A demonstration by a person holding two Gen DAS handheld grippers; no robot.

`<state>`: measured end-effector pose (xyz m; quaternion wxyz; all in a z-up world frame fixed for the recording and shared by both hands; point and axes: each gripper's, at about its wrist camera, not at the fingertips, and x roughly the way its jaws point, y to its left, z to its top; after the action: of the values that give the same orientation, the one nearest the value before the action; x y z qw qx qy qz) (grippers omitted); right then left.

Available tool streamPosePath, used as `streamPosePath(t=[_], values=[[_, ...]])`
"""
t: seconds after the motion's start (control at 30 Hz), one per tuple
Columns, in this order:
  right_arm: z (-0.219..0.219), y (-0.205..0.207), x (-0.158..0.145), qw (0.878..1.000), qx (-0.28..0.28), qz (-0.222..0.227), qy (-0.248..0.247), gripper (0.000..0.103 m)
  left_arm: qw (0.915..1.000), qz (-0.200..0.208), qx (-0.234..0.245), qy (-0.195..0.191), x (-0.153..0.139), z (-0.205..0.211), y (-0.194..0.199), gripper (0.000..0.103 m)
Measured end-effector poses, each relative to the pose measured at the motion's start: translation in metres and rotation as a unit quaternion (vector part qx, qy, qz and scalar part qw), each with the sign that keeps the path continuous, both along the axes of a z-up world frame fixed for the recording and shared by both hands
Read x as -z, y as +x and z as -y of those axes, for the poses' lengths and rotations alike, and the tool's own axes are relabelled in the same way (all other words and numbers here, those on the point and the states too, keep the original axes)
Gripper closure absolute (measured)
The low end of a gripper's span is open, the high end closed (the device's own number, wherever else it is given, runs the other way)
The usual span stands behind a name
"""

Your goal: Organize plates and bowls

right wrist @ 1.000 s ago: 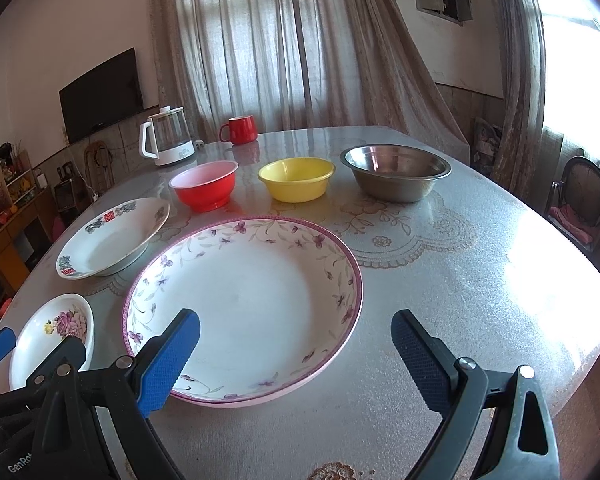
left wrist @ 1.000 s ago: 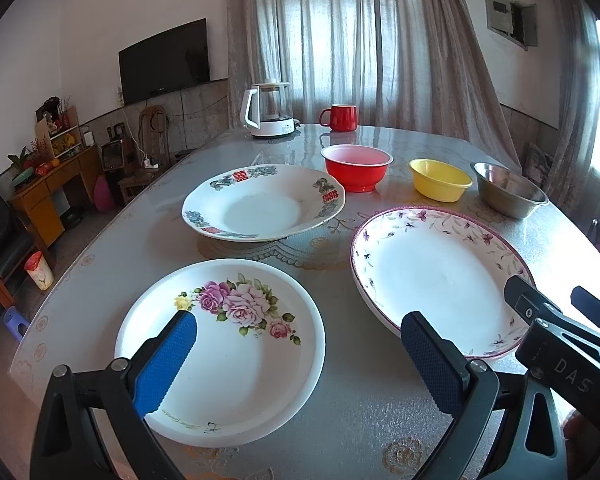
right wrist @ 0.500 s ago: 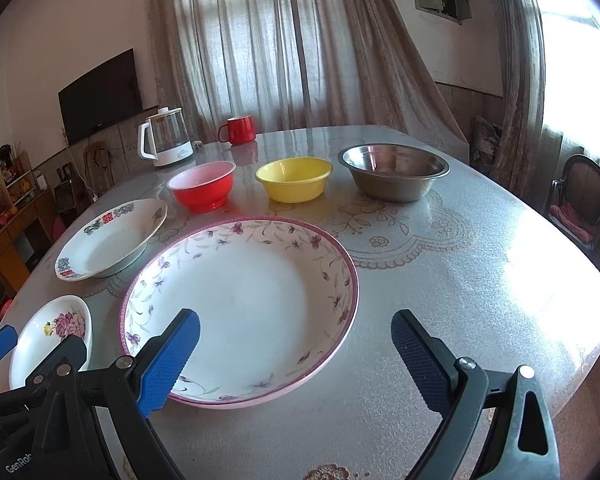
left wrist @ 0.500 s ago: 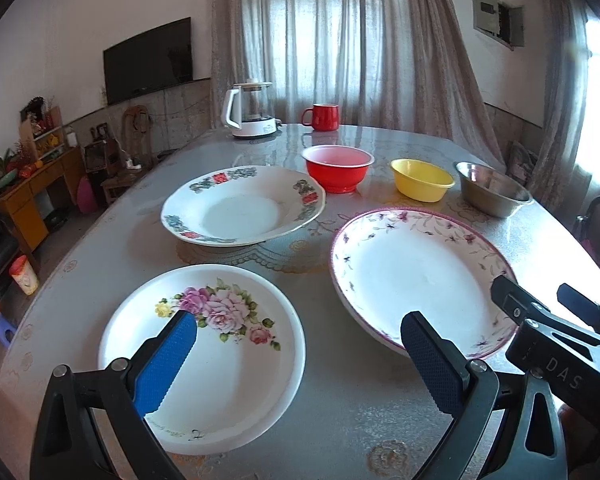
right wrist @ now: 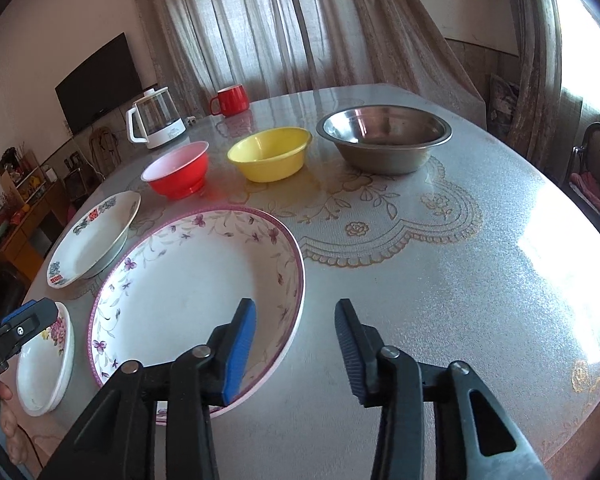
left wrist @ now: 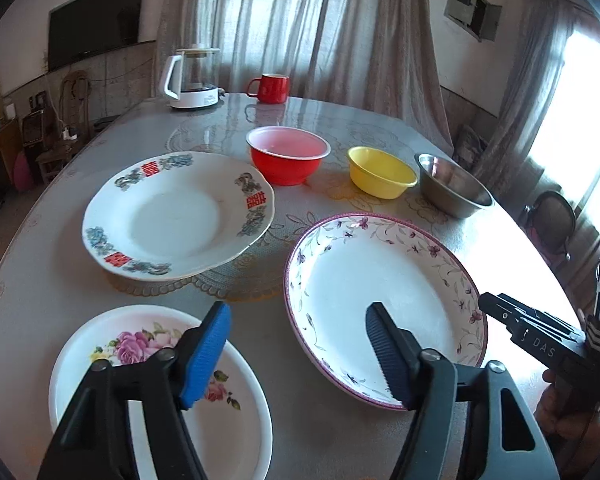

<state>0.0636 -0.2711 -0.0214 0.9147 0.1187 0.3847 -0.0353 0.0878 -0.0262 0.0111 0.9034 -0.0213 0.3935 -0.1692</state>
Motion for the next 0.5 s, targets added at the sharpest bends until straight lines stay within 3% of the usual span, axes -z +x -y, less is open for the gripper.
streamPosePath(t=[0.2, 0.3, 0.5], values=[[0.009, 0.019, 0.012, 0.999, -0.006, -0.026, 0.027, 0.068, 0.9988, -0.028, 0.031, 0.024, 0.011, 0.020, 0.030, 0.050], [0.010, 0.027, 0.017, 0.999, -0.018, -0.038, 0.033, 0.068, 0.9973, -0.047, 0.043, 0.036, 0.019, 0.025, 0.043, 0.060], [0.003, 0.036, 0.025, 0.998, -0.041, -0.051, 0.022, 0.073, 0.9955, -0.064, 0.054, 0.043, 0.027, 0.025, 0.055, 0.063]])
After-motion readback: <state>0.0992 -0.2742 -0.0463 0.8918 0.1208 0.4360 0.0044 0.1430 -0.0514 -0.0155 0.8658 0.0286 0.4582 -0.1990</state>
